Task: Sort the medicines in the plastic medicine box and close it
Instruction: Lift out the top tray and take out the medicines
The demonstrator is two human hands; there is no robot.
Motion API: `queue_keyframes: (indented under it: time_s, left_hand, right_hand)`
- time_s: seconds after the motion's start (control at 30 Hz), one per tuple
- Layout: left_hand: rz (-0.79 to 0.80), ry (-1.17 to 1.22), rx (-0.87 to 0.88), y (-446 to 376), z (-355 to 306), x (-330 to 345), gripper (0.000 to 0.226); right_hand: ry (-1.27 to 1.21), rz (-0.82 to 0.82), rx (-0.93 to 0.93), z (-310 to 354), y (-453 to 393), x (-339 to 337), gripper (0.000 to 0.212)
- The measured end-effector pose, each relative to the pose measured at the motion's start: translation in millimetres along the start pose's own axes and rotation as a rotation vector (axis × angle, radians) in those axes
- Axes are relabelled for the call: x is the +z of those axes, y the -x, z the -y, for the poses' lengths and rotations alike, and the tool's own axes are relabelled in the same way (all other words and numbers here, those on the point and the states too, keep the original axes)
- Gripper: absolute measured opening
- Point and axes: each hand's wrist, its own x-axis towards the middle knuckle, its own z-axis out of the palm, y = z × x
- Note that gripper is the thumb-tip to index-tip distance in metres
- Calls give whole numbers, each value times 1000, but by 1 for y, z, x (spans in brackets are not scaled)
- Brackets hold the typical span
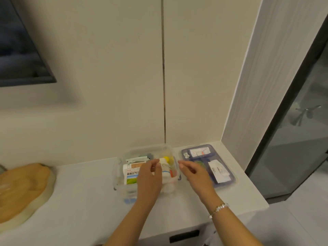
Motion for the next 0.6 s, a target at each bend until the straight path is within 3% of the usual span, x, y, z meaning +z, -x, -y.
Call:
queue_keyframes:
  time_s: [0.13, 0.23, 0.4, 0.5, 0.6]
  left_hand:
    - [-65, -98, 57, -15, 24, -27, 20]
    - [-39, -358, 58, -30, 40, -43, 22]
    - [242, -560, 98, -58, 48, -59, 28]
    - [437, -576, 63, -71, 45, -63, 31]
    - [536, -625, 29, -83, 44, -60, 31]
  right_hand:
    - [149, 38, -44, 2, -6, 25, 23]
    - [338, 38, -93, -1, -13, 37, 25]
    - [725, -2, -114, -4, -37, 55, 37]
    - [797, 36, -111, -4, -51, 60, 42]
    - [896, 94, -160, -1, -67, 62, 43]
